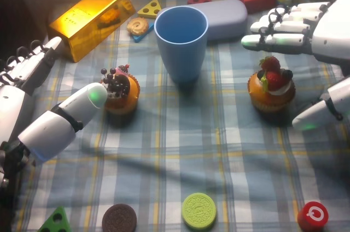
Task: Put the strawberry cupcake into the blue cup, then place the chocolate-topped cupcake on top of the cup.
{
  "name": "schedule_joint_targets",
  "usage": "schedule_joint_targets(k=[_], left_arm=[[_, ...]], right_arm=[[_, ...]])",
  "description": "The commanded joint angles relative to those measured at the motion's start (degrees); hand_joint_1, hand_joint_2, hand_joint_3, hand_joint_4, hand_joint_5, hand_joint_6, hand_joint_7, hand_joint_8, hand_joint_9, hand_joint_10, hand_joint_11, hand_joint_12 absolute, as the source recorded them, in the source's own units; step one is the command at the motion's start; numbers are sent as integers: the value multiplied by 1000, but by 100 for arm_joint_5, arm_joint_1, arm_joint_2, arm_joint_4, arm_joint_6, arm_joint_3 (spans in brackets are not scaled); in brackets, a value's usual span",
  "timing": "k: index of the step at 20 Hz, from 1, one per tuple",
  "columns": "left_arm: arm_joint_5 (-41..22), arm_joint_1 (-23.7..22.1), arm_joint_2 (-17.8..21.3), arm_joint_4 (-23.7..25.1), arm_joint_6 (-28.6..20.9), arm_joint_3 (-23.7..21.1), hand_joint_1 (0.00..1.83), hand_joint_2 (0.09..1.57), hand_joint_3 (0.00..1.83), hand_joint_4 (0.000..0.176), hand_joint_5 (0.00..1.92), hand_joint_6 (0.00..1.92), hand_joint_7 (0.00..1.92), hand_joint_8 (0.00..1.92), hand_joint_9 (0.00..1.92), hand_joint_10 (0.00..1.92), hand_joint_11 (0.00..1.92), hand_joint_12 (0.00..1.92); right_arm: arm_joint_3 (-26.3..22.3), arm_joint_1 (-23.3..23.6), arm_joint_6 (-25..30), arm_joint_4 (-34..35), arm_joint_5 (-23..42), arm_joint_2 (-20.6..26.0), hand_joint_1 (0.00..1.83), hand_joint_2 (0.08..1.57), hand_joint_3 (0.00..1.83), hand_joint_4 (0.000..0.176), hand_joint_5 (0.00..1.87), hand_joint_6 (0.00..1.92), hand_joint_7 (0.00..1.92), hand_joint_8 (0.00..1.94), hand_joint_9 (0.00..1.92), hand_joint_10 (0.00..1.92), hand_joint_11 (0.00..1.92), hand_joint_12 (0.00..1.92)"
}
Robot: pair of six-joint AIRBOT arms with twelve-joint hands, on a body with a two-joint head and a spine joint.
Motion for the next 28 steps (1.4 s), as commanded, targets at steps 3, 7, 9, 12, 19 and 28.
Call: schedule_joint_targets(k=[3, 7, 9, 12, 19, 28], left_arm=[[-593, -9, 69, 281, -33, 22, 0, 898, 0, 95, 167, 2, 186, 4, 211, 6, 122, 133], [-589, -8, 69, 286, -31, 26, 0, 901, 1, 91, 173, 5, 183, 3, 193, 2, 142, 141], [-589, -8, 69, 297, -31, 30, 0, 914, 5, 62, 187, 8, 193, 5, 205, 5, 137, 140], [-590, -8, 69, 308, -30, 32, 0, 904, 1, 78, 188, 5, 199, 5, 214, 8, 166, 155], [-604, -6, 72, 308, -33, 24, 0, 888, 0, 94, 163, 0, 180, 0, 201, 0, 103, 126], [-625, 0, 78, 305, -33, 16, 0, 889, 0, 88, 183, 8, 194, 3, 200, 4, 116, 127]], right_arm=[[106, 162, 534, -324, 458, -48, 372, 885, 3, 29, 68, 6, 134, 9, 109, 12, 126, 73], [235, 332, 805, -792, 400, -237, 564, 977, 4, 0, 337, 13, 517, 16, 527, 14, 404, 456], [307, 384, 808, -934, 331, -363, 508, 974, 0, 0, 444, 1, 596, 2, 648, 7, 490, 581], [407, 413, 808, -934, 331, -489, 551, 982, 0, 3, 433, 0, 615, 1, 725, 9, 462, 803], [509, 458, 807, -948, 330, -583, 651, 1114, 3, 0, 682, 9, 974, 14, 1158, 67, 749, 1292], [507, 632, 807, -947, 334, -573, 928, 1202, 3, 174, 798, 1251, 1245, 2, 1223, 333, 794, 1450]])
